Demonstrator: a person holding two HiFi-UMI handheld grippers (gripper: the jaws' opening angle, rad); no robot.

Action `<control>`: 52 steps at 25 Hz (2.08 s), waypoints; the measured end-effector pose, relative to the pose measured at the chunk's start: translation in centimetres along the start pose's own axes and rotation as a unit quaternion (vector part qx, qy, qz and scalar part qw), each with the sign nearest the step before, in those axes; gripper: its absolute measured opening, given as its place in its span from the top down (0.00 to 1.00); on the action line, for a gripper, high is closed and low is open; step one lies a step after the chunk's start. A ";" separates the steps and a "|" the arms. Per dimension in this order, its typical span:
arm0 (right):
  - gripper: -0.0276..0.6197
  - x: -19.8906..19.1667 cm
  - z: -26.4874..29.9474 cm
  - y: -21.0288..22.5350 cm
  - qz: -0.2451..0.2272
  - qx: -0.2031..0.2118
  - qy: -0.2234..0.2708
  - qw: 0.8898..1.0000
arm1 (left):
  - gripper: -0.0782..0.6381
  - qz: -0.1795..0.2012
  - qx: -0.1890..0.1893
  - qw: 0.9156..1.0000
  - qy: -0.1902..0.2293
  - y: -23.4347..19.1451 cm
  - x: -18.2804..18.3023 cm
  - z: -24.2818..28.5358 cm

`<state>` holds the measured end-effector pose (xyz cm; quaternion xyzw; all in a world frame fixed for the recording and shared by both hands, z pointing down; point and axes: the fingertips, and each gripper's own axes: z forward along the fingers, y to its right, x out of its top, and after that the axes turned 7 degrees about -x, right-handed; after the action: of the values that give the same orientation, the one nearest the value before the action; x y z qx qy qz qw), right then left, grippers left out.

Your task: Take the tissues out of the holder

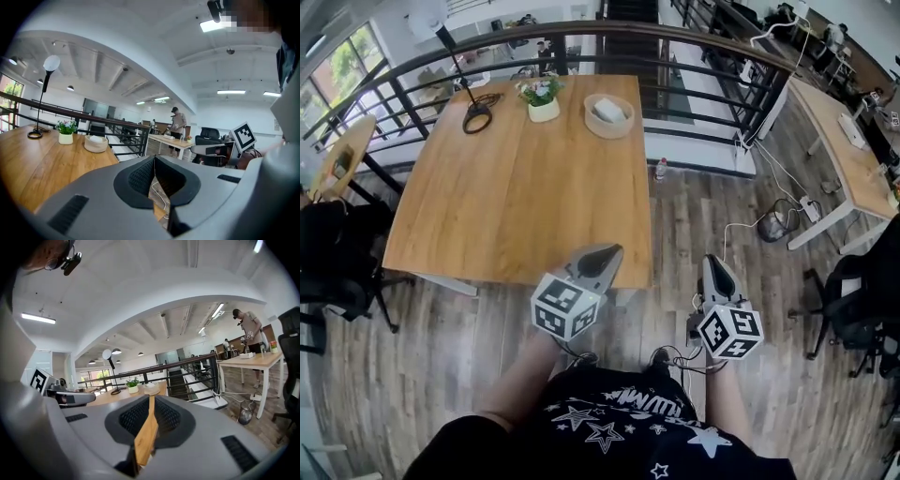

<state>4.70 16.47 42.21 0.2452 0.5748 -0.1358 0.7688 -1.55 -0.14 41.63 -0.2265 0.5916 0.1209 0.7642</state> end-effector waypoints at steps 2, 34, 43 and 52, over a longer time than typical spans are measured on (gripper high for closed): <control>0.89 0.6 0.6 2.0 0.001 0.013 -0.002 1.000 | 0.87 0.005 0.009 1.000 0.004 1.4 0.4 1.8; 0.89 -0.2 4.0 11.2 0.005 0.186 -0.062 0.981 | 0.87 -0.004 0.185 0.983 0.004 8.9 -0.6 8.9; 0.89 2.2 11.0 10.2 -0.026 0.181 -0.059 0.981 | 0.87 -0.018 0.172 0.985 0.017 1.6 0.8 11.6; 0.89 4.6 19.6 8.3 -0.045 0.179 -0.049 0.982 | 0.87 -0.017 0.182 0.982 0.037 -6.9 3.4 13.5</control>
<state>26.13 13.35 43.92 0.3460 0.5129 -0.2829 0.7329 13.95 0.21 42.47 -0.0976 0.6276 -0.0099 0.7723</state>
